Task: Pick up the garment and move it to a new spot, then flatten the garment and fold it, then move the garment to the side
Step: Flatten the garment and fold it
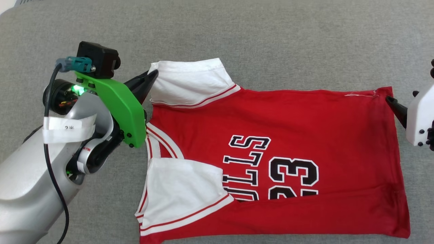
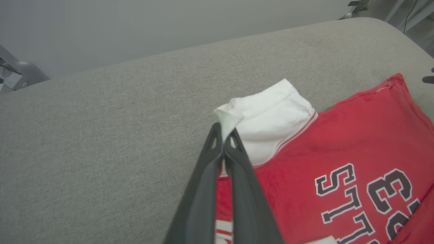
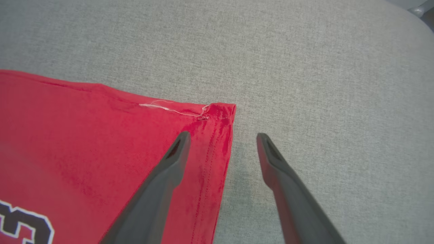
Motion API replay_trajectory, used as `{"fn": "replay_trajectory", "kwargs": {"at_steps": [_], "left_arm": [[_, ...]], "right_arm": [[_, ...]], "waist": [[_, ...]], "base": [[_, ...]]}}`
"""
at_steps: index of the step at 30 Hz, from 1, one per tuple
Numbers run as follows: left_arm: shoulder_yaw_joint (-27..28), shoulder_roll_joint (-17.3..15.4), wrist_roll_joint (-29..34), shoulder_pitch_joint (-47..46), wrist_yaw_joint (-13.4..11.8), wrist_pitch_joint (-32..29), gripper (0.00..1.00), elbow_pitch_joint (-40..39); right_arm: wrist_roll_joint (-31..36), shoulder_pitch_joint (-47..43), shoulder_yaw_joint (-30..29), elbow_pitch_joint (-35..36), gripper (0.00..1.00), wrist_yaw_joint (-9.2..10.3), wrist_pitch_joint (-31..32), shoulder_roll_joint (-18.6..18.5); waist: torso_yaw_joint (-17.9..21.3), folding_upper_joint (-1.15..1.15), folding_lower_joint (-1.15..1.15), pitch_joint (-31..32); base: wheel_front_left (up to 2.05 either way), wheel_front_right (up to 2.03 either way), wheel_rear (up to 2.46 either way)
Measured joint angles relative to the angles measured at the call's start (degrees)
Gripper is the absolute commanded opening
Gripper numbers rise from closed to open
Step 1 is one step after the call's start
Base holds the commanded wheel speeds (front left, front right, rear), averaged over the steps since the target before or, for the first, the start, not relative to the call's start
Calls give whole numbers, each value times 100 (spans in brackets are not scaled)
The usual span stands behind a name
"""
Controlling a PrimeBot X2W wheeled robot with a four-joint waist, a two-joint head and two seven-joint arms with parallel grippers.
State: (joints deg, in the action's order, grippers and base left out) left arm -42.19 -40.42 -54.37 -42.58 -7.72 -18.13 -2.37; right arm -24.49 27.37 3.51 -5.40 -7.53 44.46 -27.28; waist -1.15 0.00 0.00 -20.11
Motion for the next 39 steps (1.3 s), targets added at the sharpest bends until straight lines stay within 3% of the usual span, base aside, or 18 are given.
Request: {"fn": "replay_trajectory", "kwargs": {"at_steps": [17,19,20,31,39], "left_arm": [[-113,57,221,10,-102,96,0,-586],[-120,73,220,10,-73,104,0,-535],[-121,77,220,10,-55,134,0,-492],[-126,143,133,282,40,442,0,70],[-137,127,-43,772,47,650,0,242]], "right_arm": [[257,687,403,-1419,100,0,-131,-115],[247,689,468,-1500,25,1,-142,-142],[227,694,501,-1535,0,0,-179,-156],[-204,621,530,-1764,0,0,-1222,-59],[-651,-10,387,-1548,0,0,-1920,-62]], "waist": [[-445,0,0,-447],[-454,0,0,-437],[-455,0,0,-423],[-396,0,0,1],[-339,0,0,516]], "base": [[0,0,0],[0,0,0],[0,0,0],[0,0,0],[0,0,0]]}}
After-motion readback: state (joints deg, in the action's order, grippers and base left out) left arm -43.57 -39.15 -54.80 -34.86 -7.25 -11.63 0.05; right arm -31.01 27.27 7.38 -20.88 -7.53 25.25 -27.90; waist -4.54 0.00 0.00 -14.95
